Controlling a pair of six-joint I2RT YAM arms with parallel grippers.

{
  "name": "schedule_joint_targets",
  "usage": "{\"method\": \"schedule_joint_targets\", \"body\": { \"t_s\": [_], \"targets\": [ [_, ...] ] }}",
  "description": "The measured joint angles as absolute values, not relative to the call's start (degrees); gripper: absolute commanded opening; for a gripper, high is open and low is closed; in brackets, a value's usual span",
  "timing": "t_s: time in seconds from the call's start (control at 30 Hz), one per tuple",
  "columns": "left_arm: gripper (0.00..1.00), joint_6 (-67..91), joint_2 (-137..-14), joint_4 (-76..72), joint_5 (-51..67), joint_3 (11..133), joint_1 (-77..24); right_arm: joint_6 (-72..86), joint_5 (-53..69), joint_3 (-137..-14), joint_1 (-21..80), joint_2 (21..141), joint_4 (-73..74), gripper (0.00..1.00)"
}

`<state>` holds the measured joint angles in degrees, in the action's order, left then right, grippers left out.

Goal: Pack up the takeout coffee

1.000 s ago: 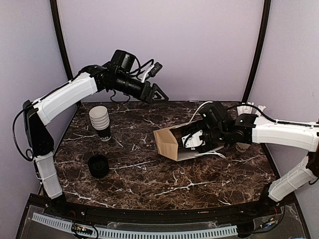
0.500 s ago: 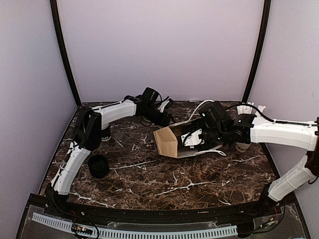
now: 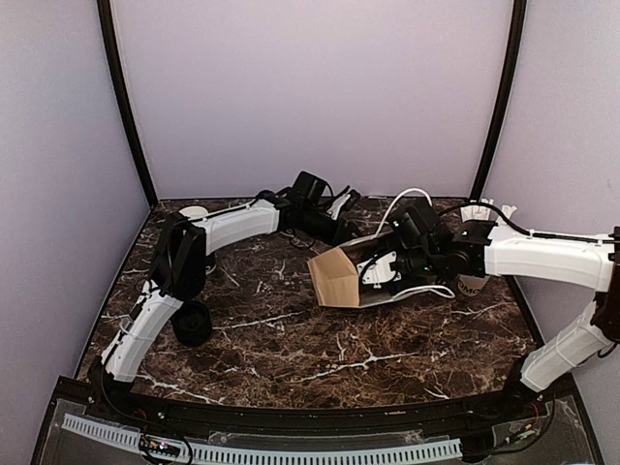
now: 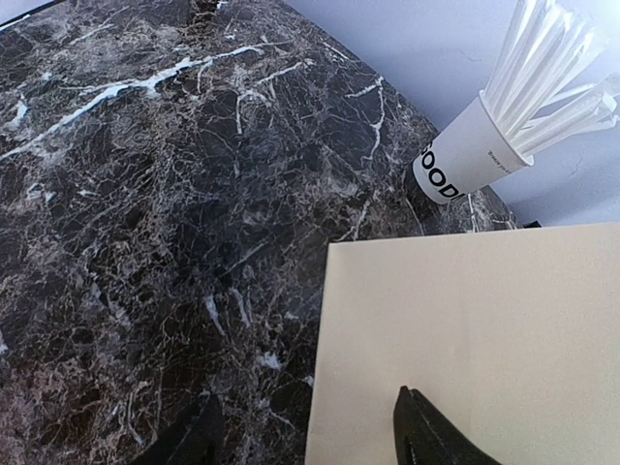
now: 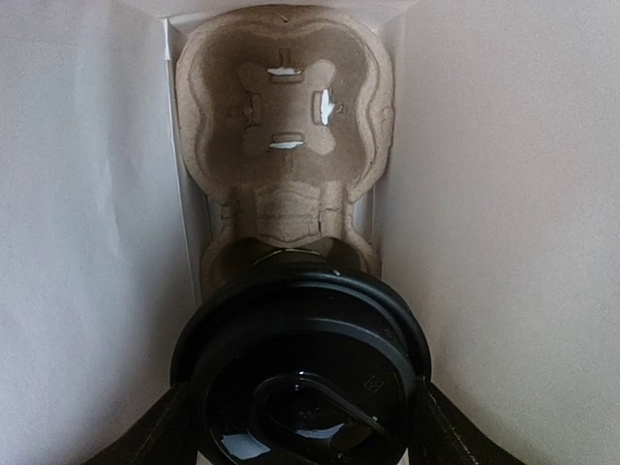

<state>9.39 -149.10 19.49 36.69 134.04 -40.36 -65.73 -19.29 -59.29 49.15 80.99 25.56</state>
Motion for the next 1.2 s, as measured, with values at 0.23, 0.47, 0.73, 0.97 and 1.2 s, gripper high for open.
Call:
{"method": "schedule_joint_targets", "body": {
  "t_s": [0.23,0.47,0.73,0.97,1.2],
  "targets": [
    [0.63,9.69,-149.14,18.26,37.6,133.67,-40.34,-65.34,-17.76,-59.29,47.42,81.12,25.34,0.34],
    [0.62,9.78,-149.14,15.84,38.81,132.18,-40.38,-65.23,-15.79,-59.37,45.71,81.76,25.21,0.34],
    [0.61,10.66,-149.14,11.25,39.92,129.21,-39.97,-64.84,-12.82,-63.48,43.81,84.99,27.83,0.34],
    [0.61,12.82,-149.14,9.63,41.08,128.11,-39.51,-64.18,-9.98,-69.04,42.13,88.2,33.01,0.34],
    [0.61,18.39,-149.14,6.15,46.76,125.8,-38.41,-61.87,-7.29,-77.91,40.14,93.97,40.86,0.34]
  ]
}}
